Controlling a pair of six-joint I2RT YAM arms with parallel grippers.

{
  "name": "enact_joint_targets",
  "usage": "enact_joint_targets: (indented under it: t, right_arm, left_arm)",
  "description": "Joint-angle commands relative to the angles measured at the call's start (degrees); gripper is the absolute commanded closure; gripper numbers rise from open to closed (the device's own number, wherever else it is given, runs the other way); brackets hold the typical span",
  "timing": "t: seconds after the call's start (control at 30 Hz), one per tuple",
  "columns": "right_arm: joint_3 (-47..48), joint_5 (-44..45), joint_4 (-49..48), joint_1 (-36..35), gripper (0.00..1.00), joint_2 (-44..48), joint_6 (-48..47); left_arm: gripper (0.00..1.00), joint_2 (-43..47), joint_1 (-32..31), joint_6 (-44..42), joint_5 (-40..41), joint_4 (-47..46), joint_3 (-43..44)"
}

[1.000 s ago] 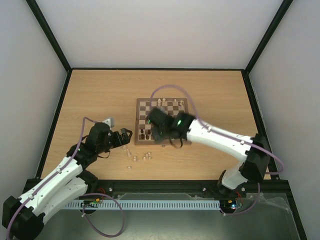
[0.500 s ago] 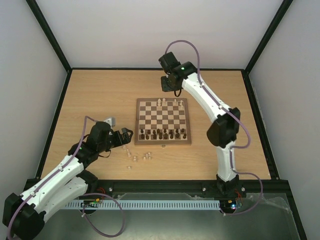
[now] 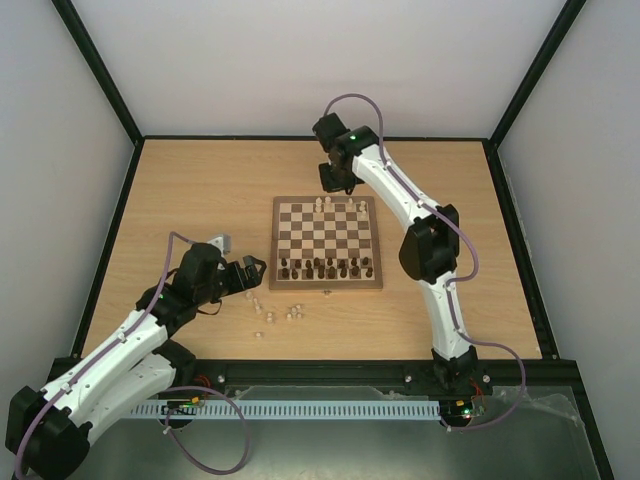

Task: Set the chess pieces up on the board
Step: Place the chess piece on the chessboard.

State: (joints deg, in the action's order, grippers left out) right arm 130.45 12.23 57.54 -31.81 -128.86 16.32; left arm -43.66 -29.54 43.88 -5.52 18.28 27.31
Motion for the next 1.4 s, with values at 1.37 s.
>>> enact_joint_targets:
  t: [1.37]
  right_arm:
    - [-0.42,-3.59,-1.59,3.5,0.88,-11.15,-1.11]
  left_arm:
    - [0.01,-1.08,0.45,-1.16,0.07,-0.45,1.12]
